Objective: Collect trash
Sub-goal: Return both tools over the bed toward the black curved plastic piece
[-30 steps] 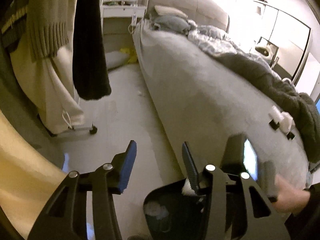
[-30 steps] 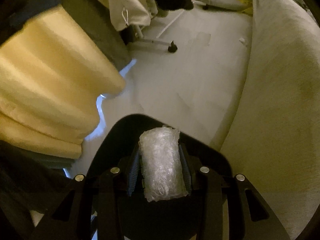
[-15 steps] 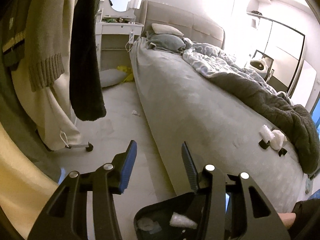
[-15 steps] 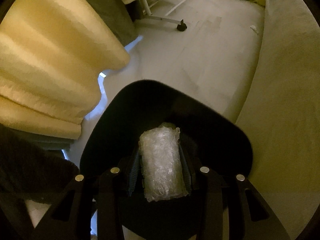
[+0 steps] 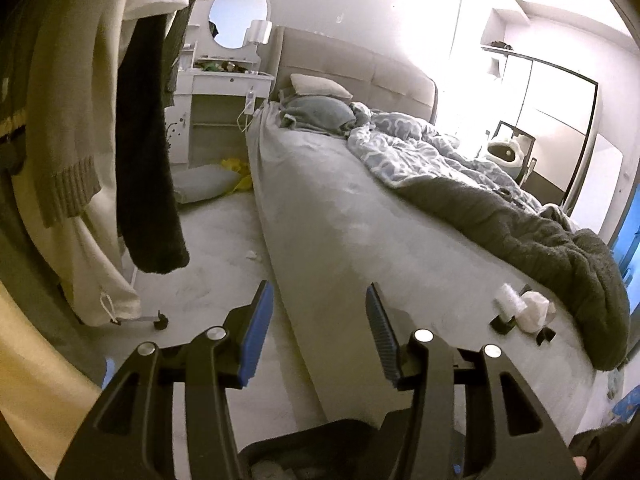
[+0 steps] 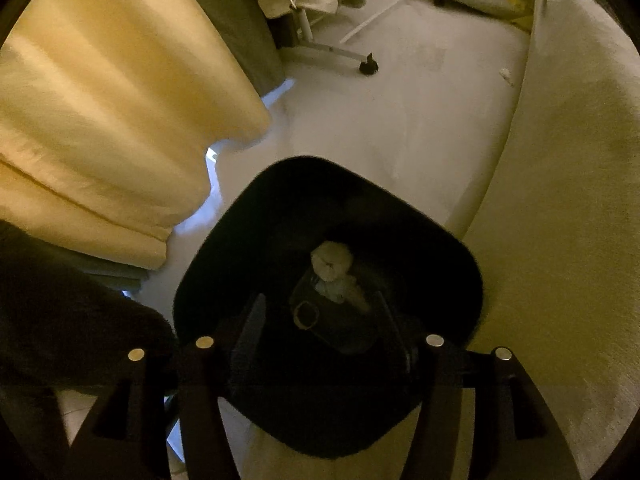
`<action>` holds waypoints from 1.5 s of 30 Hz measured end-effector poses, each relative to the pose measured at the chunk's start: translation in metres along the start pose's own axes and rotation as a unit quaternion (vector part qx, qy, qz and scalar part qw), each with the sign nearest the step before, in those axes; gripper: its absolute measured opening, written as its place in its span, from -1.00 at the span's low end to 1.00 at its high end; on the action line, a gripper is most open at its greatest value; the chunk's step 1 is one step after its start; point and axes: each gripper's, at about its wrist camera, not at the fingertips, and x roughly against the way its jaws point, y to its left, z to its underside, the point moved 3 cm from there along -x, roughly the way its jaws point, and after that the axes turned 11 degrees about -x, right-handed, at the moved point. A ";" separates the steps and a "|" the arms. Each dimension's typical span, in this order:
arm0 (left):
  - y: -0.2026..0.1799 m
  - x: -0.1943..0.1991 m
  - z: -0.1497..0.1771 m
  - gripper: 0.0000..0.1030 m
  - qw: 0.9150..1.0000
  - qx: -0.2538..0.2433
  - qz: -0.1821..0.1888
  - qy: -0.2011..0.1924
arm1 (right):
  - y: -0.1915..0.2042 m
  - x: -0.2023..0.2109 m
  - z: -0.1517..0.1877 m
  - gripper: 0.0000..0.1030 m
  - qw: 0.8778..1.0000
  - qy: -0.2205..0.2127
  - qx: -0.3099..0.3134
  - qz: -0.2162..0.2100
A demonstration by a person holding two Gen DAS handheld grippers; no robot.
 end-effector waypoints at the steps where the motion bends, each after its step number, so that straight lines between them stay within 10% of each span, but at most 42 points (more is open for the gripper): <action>1: -0.003 -0.001 -0.002 0.04 1.000 0.000 0.000 -0.002 | -0.001 0.005 0.001 0.13 1.000 -0.006 0.000 -0.002; 45: -0.152 -0.077 -0.028 0.81 0.998 -0.040 0.046 0.019 | -0.165 0.187 0.090 0.40 0.940 -0.293 -0.163 0.059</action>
